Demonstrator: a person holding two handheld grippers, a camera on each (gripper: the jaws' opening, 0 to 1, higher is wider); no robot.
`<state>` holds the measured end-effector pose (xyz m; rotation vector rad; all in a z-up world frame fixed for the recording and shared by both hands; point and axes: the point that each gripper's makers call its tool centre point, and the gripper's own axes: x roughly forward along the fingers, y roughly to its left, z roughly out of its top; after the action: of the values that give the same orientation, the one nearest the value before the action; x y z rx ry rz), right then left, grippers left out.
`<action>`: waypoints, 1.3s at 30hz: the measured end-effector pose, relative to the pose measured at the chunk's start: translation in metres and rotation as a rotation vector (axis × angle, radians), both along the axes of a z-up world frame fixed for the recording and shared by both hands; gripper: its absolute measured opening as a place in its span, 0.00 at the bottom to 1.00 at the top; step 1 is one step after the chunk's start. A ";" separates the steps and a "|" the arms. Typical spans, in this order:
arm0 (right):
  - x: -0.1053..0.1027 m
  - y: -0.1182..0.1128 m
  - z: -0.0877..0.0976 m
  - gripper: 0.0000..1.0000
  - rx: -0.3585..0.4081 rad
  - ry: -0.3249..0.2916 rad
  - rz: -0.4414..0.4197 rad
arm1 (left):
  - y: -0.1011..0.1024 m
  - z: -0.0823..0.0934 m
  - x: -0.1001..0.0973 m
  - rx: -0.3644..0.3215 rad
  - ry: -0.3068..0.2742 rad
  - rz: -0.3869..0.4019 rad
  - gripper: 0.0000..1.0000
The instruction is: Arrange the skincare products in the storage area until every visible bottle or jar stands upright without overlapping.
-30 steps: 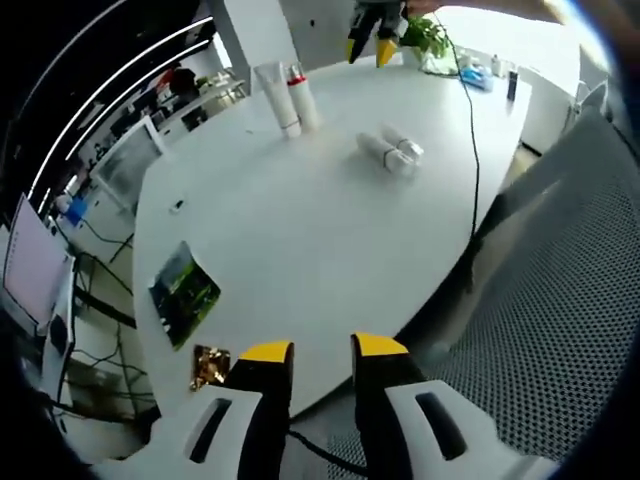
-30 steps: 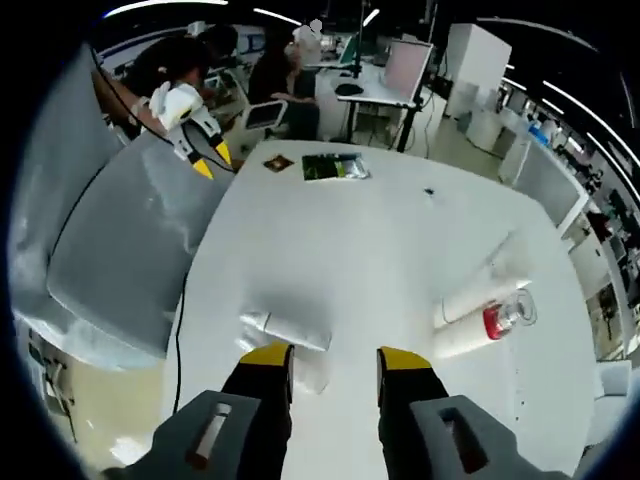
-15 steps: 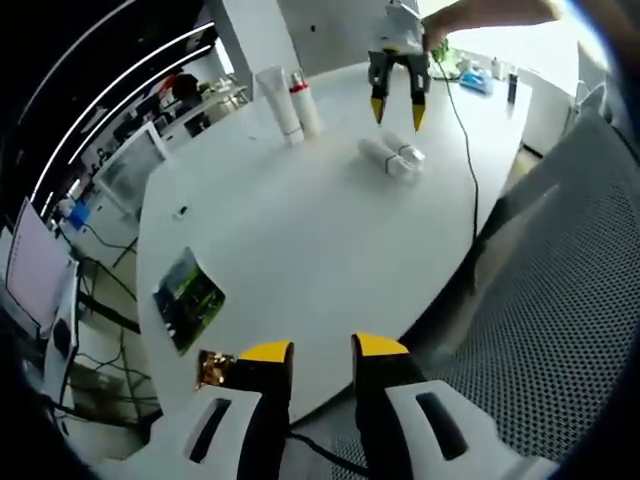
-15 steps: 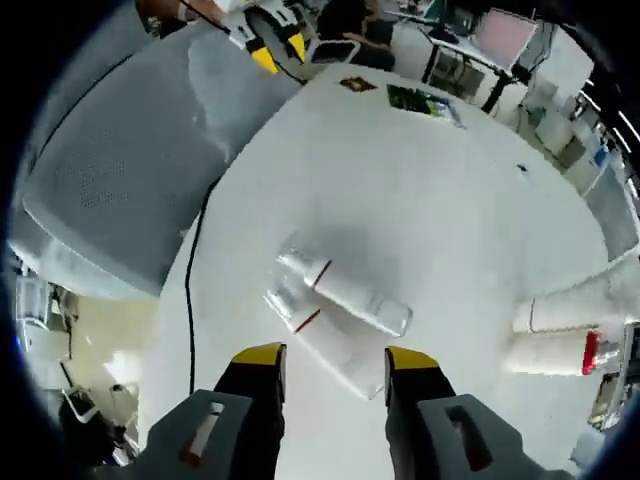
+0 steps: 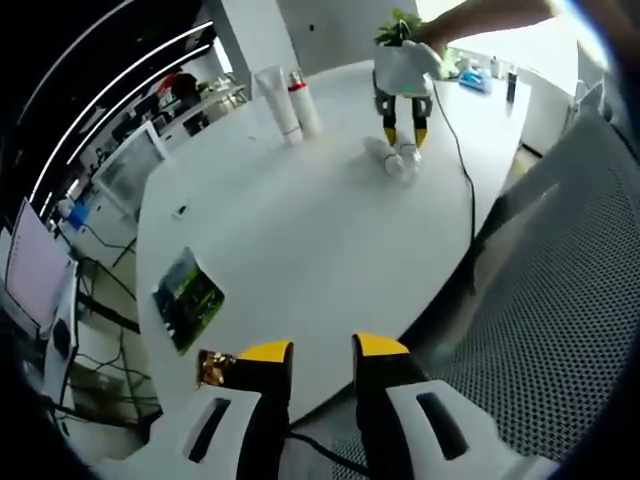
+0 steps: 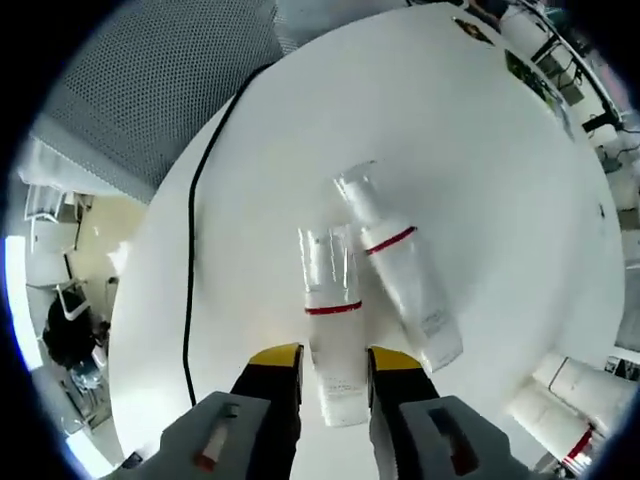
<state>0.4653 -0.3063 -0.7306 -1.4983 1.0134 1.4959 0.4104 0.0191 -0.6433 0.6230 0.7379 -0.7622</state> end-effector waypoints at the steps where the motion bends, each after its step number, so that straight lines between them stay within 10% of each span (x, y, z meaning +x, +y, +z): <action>1: -0.001 0.000 0.000 0.16 0.003 -0.002 0.002 | 0.000 0.000 0.000 -0.003 -0.001 0.000 0.23; 7: -0.002 0.000 0.002 0.14 0.009 -0.005 -0.035 | -0.001 0.000 -0.001 -0.004 0.008 -0.002 0.23; 13: -0.007 -0.005 0.010 0.13 0.064 0.011 -0.261 | -0.003 0.002 0.000 -0.003 -0.013 -0.013 0.29; 24: 0.004 0.023 0.085 0.13 0.534 -0.025 -0.786 | -0.036 0.052 0.013 -0.306 -0.056 0.040 0.43; 30: -0.008 0.096 0.153 0.13 1.029 0.186 -1.069 | -0.094 0.091 0.012 -0.669 0.016 0.112 0.58; 39: -0.051 0.171 0.198 0.13 1.312 0.493 -1.172 | -0.137 0.102 -0.023 -0.932 0.247 0.092 0.49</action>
<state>0.4144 -0.1355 -0.5327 0.4051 0.6272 1.1107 0.3873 -0.1174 -0.5416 -0.3502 0.5434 -0.9978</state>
